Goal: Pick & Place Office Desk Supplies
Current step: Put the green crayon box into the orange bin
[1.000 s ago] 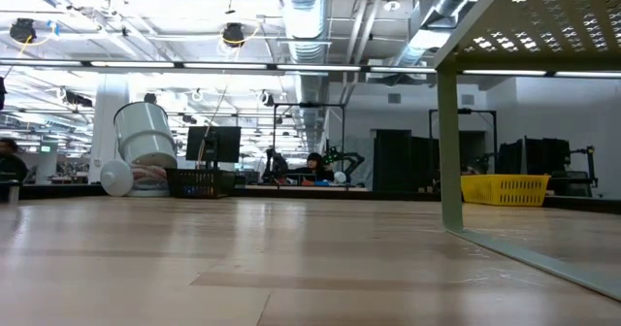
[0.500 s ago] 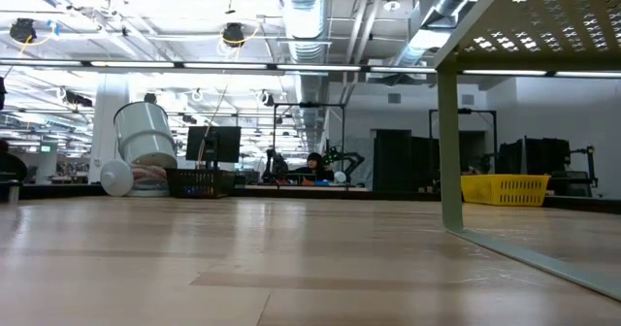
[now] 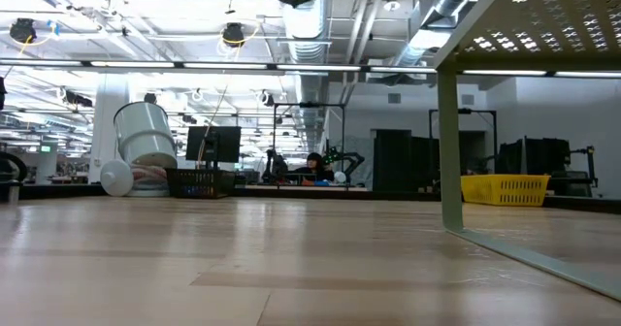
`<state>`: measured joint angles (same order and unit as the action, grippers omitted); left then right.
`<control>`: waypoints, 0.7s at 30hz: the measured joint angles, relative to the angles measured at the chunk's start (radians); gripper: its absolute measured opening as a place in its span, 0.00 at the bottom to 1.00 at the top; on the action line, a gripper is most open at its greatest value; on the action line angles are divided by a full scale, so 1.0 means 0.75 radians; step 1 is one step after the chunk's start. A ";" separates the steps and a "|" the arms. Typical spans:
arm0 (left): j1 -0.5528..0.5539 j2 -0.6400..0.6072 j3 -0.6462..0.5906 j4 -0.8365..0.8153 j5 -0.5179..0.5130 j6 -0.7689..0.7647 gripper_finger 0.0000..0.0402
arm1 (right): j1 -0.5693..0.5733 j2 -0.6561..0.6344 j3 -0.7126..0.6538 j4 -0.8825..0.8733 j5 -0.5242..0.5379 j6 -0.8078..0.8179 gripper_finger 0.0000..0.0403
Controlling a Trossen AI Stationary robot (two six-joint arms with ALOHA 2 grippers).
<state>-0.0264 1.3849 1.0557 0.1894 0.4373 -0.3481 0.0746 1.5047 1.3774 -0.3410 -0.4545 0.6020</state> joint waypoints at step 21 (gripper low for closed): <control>-0.001 -0.001 -0.001 -0.042 0.020 0.000 0.02 | -0.014 0.001 0.002 0.041 0.010 0.000 0.00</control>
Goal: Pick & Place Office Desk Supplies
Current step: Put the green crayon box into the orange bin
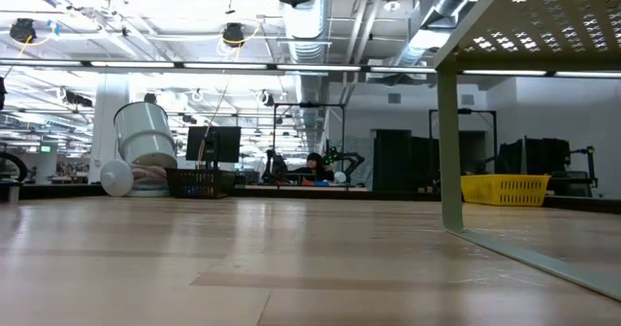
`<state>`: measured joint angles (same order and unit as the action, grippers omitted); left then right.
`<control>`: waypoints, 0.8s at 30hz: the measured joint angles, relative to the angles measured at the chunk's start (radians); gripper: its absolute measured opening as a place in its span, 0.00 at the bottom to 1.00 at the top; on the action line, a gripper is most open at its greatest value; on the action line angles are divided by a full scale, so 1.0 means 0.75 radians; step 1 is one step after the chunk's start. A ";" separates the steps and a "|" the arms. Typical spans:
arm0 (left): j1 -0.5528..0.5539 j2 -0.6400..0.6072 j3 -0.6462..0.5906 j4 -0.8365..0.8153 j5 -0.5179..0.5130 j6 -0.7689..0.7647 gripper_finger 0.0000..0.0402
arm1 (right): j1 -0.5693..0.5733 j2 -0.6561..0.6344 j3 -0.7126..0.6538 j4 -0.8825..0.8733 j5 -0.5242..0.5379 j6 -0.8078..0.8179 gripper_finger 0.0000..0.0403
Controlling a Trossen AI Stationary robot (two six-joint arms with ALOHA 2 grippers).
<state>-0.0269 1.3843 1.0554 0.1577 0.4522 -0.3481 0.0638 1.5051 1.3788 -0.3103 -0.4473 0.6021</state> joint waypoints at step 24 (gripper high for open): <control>0.031 -0.001 0.000 -0.017 0.013 -0.001 0.00 | -0.022 -0.005 -0.001 0.037 0.060 0.025 0.30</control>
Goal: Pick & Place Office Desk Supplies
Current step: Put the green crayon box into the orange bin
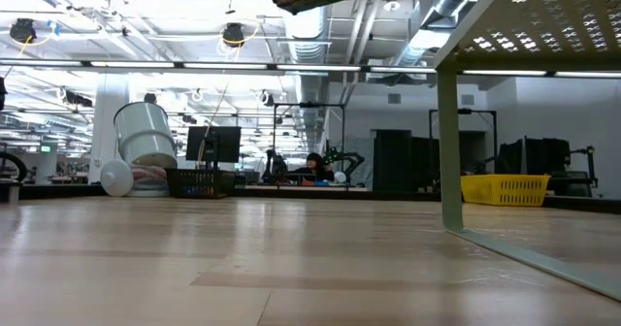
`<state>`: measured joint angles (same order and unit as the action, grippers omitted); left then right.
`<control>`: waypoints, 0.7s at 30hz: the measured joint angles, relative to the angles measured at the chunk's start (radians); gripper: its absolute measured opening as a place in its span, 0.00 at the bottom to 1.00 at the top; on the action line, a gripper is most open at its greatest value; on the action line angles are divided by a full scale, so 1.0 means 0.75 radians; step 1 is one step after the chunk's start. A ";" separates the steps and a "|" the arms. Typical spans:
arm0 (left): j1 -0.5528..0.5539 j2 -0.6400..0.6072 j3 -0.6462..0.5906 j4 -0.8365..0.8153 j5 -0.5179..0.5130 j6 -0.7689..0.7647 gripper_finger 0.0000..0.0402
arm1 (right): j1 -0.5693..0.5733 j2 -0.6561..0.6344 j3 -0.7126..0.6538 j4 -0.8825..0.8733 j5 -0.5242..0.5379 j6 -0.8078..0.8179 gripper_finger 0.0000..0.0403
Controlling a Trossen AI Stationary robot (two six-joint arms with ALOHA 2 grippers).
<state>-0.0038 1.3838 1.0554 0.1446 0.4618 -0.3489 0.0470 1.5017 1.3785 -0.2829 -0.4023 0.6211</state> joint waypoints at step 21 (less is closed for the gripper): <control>-0.011 0.002 -0.001 0.001 0.005 -0.035 0.00 | -0.005 0.000 0.001 0.001 -0.036 0.022 0.41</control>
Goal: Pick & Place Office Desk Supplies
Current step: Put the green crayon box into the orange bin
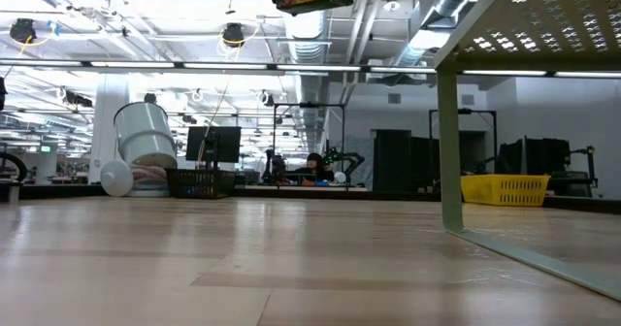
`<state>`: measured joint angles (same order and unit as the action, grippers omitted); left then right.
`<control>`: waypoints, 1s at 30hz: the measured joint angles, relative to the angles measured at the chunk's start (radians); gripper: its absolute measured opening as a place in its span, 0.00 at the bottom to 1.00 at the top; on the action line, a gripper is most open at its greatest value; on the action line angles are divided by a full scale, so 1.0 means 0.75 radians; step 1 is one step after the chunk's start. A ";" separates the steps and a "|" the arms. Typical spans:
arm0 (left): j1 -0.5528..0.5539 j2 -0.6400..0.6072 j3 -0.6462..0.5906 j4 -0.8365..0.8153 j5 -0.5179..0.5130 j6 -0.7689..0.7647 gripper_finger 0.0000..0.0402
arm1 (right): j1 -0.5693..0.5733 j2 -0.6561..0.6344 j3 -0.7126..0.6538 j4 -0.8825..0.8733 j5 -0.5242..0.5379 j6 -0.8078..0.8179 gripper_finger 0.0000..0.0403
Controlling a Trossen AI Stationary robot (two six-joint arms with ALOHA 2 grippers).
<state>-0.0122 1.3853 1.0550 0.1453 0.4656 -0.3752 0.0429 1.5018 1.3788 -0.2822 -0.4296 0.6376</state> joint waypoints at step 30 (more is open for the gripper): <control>-0.131 0.001 -0.005 -0.453 0.002 -0.014 0.00 | 0.002 0.001 0.003 0.002 0.105 -0.012 0.41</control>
<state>-0.1102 1.3861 1.0512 -0.1942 0.4674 -0.3858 0.0446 1.5024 1.3808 -0.2808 -0.3507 0.6287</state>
